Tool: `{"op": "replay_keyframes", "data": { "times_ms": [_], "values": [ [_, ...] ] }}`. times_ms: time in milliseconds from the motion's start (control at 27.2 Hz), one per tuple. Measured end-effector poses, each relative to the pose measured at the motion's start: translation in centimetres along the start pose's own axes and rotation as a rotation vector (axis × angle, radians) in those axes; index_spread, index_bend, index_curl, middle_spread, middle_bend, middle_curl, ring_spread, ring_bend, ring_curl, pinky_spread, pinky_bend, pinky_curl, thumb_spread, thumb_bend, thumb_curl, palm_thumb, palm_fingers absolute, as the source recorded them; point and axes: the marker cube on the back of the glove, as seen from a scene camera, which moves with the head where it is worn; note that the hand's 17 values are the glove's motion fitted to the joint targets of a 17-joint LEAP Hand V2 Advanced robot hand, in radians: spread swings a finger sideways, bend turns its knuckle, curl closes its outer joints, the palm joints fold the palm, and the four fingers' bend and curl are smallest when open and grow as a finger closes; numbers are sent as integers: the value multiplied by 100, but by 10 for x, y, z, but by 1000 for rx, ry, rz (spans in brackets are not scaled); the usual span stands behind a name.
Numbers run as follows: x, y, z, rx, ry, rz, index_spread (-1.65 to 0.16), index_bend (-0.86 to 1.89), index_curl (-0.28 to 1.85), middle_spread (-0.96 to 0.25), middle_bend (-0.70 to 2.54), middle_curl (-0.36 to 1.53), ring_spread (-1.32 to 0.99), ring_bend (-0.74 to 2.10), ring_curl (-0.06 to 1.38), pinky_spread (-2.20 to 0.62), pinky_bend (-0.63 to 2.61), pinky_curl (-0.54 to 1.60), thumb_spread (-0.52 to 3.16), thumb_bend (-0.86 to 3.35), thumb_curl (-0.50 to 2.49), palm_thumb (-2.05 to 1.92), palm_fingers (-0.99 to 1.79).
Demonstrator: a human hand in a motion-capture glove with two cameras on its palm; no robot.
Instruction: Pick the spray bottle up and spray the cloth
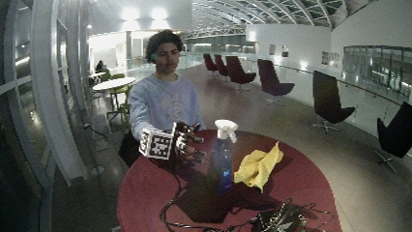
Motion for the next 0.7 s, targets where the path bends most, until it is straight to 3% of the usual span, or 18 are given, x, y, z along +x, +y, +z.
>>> {"op": "replay_keyframes", "data": {
  "times_ms": [699],
  "values": [
    [22, -57, 33, -26, -11, 19, -41, 11, 20, 1, 30, 37, 5, 37, 29, 23, 40, 37, 102, -3, 28, 44, 36]
  ]
}}
